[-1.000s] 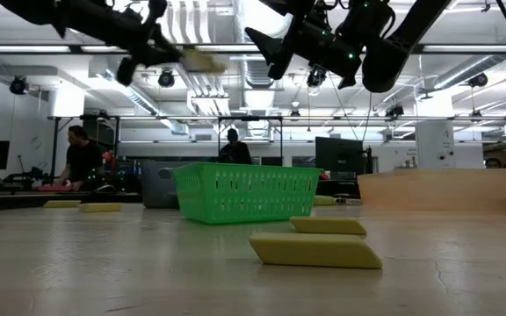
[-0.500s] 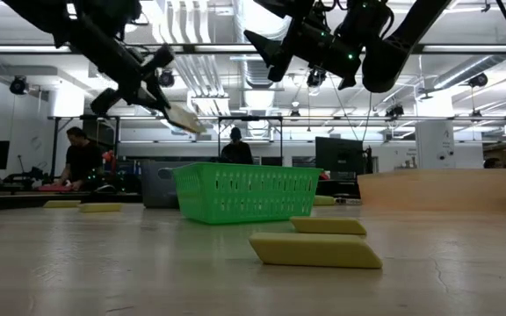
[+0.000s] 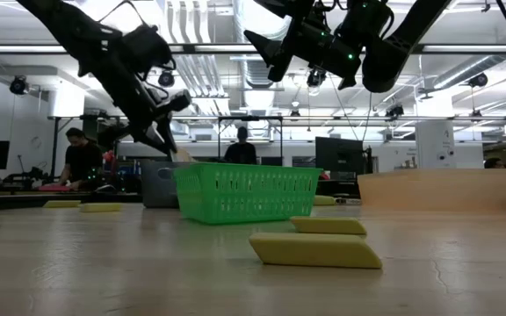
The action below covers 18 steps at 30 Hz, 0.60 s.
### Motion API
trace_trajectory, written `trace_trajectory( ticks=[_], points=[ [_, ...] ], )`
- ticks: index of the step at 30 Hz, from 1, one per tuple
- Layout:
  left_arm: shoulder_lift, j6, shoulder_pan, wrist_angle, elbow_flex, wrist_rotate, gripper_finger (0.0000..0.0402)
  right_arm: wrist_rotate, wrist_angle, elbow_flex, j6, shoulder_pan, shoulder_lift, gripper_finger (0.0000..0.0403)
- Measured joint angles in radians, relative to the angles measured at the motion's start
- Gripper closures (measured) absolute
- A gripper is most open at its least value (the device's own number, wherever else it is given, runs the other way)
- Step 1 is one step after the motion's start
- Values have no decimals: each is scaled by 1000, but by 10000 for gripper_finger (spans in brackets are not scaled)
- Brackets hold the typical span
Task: Pick & Place School Supplies
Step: Stack the yellow crayon box on the yellow crayon box in the black bin
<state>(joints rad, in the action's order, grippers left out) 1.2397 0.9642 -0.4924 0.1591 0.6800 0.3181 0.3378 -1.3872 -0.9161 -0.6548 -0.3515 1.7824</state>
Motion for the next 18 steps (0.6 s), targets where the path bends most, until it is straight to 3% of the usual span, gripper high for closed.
trace_trajectory(
  ticks=[18],
  points=[
    [135,-47,1,-89,5,-2,349,0,0,0,0,0,0,76]
  ],
)
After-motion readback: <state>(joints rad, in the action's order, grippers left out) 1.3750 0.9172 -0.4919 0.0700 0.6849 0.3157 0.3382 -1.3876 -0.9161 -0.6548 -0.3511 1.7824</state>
